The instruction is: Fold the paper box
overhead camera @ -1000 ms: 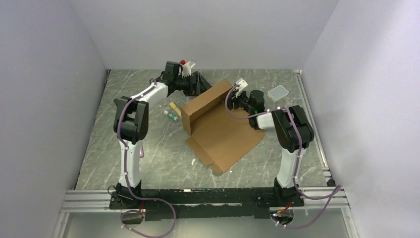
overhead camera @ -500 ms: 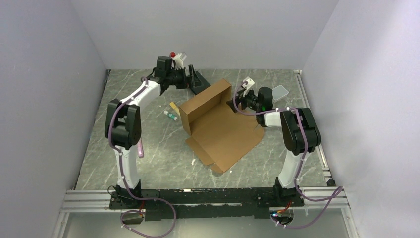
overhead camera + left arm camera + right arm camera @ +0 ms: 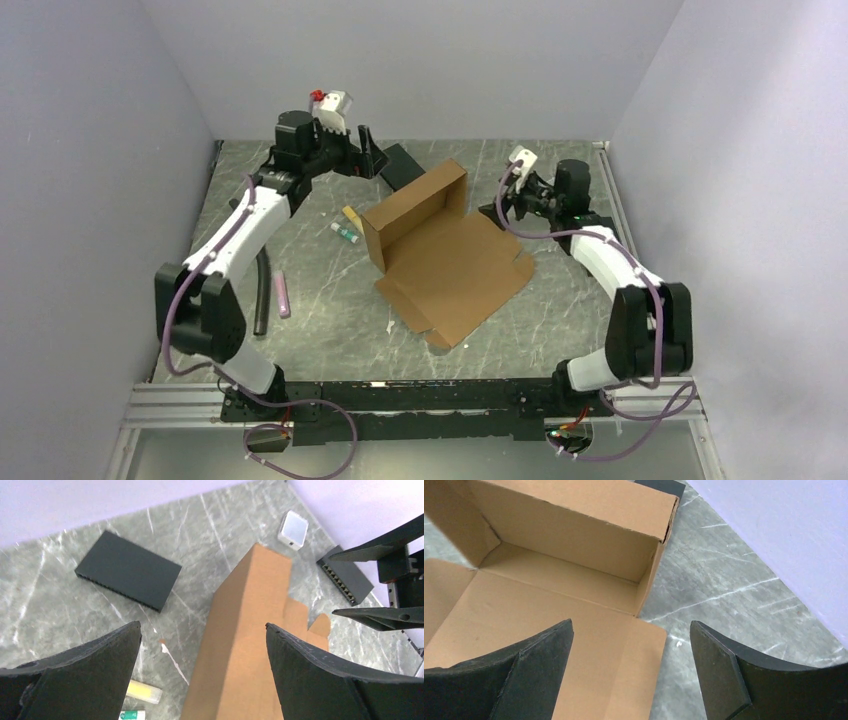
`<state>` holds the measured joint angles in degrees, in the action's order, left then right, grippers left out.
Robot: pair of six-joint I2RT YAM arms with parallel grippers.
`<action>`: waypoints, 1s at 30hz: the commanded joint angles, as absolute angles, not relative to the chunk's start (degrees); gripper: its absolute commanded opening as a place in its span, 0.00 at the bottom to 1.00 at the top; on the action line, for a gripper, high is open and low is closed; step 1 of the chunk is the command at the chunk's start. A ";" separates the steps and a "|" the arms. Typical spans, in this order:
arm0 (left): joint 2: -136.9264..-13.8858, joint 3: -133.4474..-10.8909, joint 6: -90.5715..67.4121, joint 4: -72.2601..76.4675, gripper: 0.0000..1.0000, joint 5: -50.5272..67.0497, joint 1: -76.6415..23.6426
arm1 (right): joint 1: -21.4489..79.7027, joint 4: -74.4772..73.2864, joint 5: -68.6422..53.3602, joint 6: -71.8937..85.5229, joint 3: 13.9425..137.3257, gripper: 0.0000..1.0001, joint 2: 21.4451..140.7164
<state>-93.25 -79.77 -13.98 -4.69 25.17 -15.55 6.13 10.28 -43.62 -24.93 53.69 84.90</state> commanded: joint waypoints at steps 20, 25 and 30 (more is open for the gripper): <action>-90.84 -81.03 27.13 -14.93 0.92 -32.43 -54.04 | -6.57 -21.98 -56.92 -25.98 51.19 0.95 67.80; -97.85 -83.61 32.72 -9.76 0.78 -37.57 -54.12 | -8.89 -22.44 -59.06 -25.74 51.03 0.95 68.49; -103.51 -85.43 36.05 -9.04 0.69 -39.66 -54.02 | -10.12 -23.85 -60.05 -26.54 51.51 0.95 69.26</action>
